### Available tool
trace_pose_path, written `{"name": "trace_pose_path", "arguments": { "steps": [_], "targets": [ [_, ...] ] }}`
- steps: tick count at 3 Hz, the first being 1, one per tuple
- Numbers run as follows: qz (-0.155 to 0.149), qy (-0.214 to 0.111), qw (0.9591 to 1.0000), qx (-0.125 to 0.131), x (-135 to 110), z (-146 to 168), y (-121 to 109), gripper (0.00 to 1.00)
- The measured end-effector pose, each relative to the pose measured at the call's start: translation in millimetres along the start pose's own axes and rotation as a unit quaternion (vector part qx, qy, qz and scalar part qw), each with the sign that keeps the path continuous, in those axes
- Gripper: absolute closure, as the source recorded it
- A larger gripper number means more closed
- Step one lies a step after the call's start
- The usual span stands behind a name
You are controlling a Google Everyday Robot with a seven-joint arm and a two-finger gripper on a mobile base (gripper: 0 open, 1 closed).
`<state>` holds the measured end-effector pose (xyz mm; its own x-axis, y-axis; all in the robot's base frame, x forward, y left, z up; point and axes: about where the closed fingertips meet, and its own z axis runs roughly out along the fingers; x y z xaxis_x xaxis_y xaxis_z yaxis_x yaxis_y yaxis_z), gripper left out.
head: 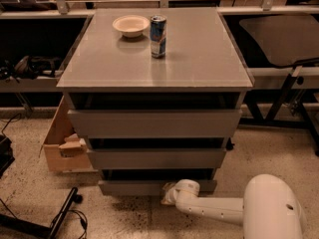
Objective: Close bottom drawer
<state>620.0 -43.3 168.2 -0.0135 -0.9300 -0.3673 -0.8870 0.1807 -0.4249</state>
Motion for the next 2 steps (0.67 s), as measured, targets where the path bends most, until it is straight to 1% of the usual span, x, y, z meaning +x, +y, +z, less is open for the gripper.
{"name": "trace_pose_path", "arguments": {
  "steps": [1, 2],
  "targets": [
    [0.0, 0.0, 1.0, 0.0, 0.0, 0.0, 0.0, 0.0],
    [0.0, 0.0, 1.0, 0.0, 0.0, 0.0, 0.0, 0.0]
  ]
}}
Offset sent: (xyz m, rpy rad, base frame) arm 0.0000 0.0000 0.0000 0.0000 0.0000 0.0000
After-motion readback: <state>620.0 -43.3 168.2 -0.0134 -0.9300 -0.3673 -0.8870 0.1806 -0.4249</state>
